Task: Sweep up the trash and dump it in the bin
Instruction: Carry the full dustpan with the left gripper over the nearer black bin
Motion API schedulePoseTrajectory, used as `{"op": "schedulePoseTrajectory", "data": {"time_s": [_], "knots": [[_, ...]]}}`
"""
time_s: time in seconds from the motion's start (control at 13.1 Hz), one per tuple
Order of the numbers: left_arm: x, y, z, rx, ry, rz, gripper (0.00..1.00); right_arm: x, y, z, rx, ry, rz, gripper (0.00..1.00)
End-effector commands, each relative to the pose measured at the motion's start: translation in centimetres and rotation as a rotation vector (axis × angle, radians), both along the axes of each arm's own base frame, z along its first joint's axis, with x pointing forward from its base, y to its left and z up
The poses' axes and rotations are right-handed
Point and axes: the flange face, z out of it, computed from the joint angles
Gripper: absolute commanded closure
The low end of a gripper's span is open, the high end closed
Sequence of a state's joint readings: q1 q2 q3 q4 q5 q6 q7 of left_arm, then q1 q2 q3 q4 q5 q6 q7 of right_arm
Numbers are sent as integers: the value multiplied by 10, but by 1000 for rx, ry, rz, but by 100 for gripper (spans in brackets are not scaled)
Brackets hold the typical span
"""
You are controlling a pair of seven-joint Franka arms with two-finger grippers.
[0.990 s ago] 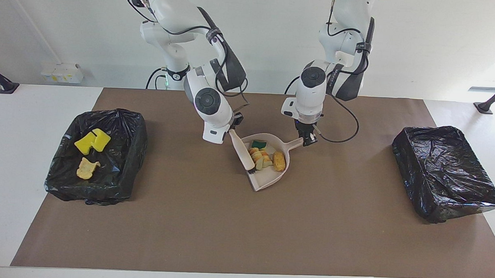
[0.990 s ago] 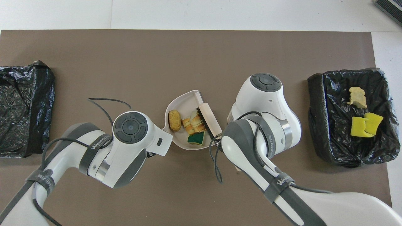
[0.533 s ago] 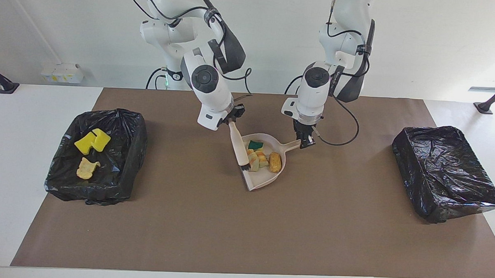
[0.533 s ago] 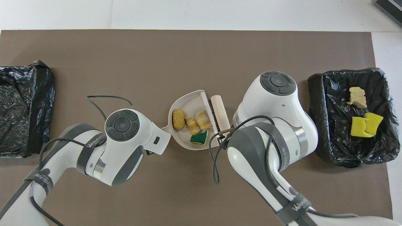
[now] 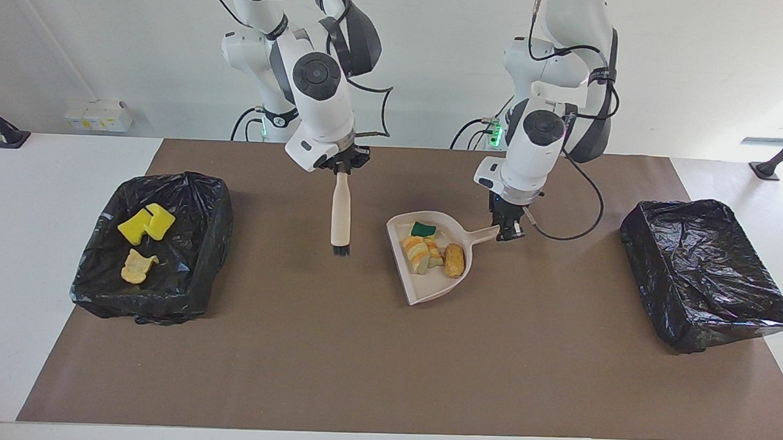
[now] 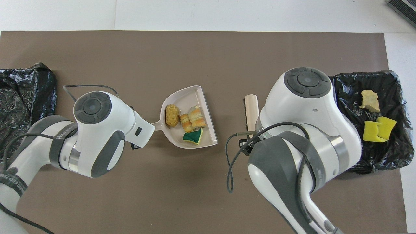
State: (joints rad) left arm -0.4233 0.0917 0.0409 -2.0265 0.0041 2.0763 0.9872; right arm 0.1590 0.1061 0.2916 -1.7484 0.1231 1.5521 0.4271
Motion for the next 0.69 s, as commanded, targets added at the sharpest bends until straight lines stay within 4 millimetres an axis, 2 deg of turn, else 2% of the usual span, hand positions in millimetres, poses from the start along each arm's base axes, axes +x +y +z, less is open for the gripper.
{"op": "schedulePoseTrajectory", "data": {"time_s": [0.0,0.15,0.23,0.38,0.61], "knots": [[33,36,42,-21,12,-22,100,-26,25,-1,19,27,-29,100],[51,79,62,-27,1,-29,100,-39,28,-10,42,33,-34,100],[58,100,74,-30,-6,-43,100,-54,42,-18,41,37,-18,100],[69,153,91,-33,-15,-70,100,-70,70,-47,36,2,-40,100],[71,243,95,-53,-24,-123,100,-91,119,-74,59,-11,-81,100]]}}
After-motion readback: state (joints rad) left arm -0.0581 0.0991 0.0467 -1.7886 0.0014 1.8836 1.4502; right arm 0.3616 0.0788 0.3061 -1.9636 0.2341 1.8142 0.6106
